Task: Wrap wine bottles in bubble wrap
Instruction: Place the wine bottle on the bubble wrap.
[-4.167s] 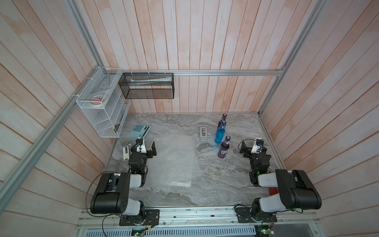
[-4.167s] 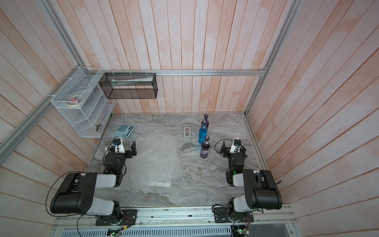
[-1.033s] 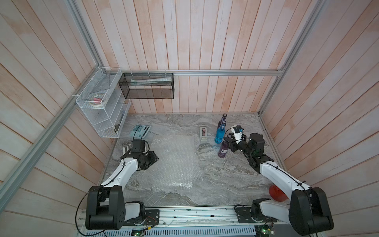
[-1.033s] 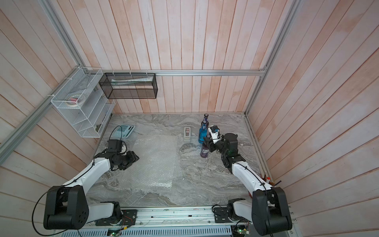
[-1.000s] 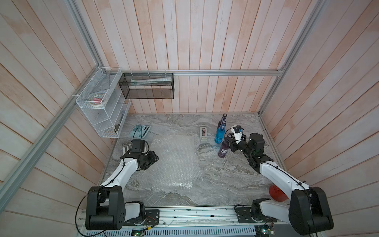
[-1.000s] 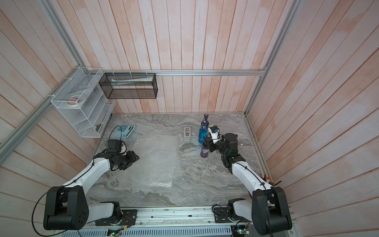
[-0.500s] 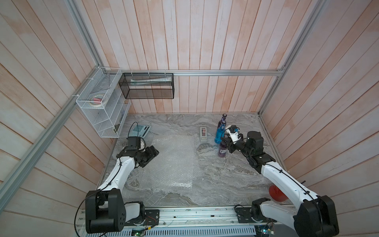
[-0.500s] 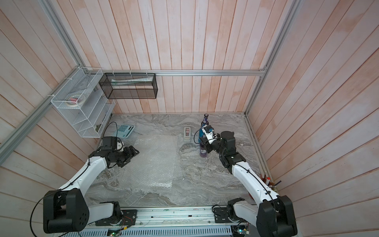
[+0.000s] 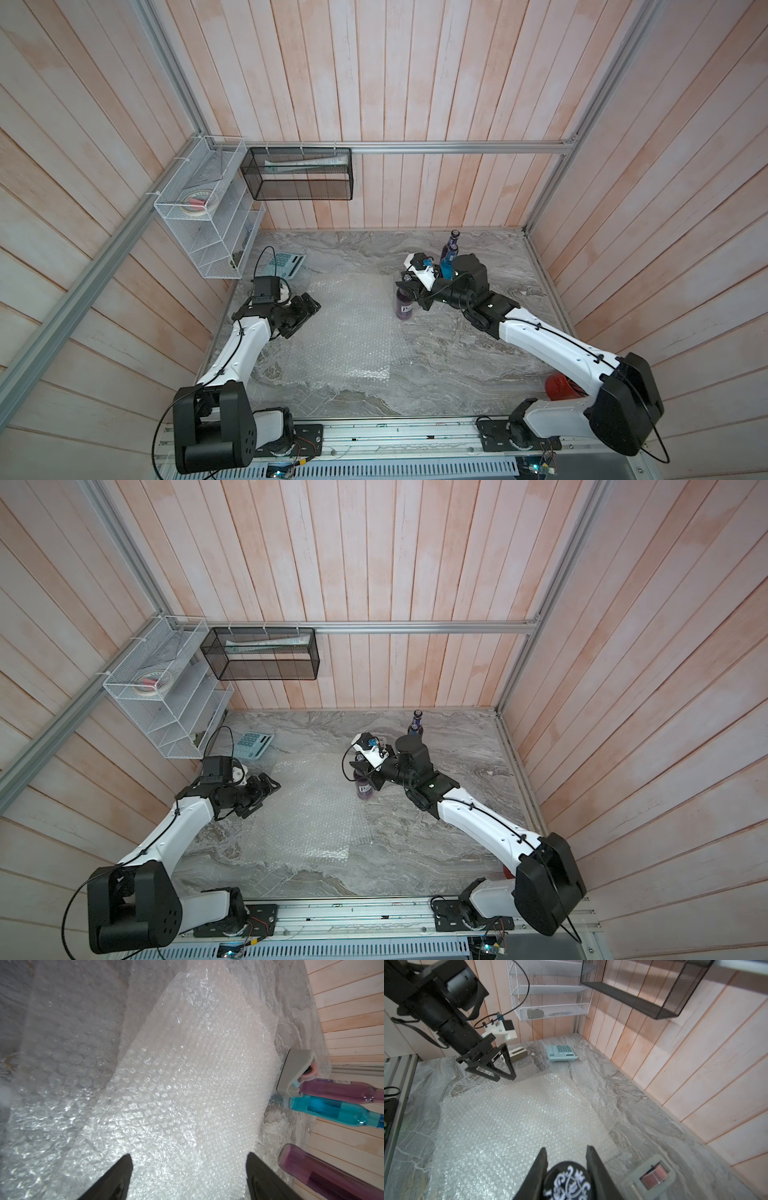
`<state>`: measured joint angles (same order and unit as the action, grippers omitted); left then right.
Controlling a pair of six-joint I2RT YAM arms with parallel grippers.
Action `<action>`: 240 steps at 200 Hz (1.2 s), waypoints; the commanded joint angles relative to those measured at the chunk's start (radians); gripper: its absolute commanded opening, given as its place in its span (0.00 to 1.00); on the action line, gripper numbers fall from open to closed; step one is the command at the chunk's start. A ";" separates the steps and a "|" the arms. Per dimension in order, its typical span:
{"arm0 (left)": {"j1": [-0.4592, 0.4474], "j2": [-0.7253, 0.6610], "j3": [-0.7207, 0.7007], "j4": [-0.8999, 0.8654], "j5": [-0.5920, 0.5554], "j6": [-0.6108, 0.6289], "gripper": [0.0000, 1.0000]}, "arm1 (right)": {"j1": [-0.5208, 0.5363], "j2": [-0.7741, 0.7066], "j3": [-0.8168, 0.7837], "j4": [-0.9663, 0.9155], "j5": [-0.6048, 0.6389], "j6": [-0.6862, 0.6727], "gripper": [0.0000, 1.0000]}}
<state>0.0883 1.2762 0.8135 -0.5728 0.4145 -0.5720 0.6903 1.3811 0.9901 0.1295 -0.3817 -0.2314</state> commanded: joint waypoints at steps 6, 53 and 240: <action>0.010 0.003 -0.011 0.030 0.011 0.009 0.88 | 0.043 0.033 0.087 0.084 0.002 0.023 0.04; 0.018 0.016 -0.021 0.043 0.014 0.013 0.88 | 0.098 0.113 0.141 0.071 0.005 0.041 0.04; 0.161 -0.062 -0.008 0.017 -0.115 0.015 0.89 | 0.314 0.733 0.783 -0.244 0.115 -0.054 0.22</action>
<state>0.2180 1.2049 0.8001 -0.5537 0.3191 -0.5755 0.9916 2.0434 1.7138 -0.1772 -0.2020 -0.3176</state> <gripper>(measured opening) 0.888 0.305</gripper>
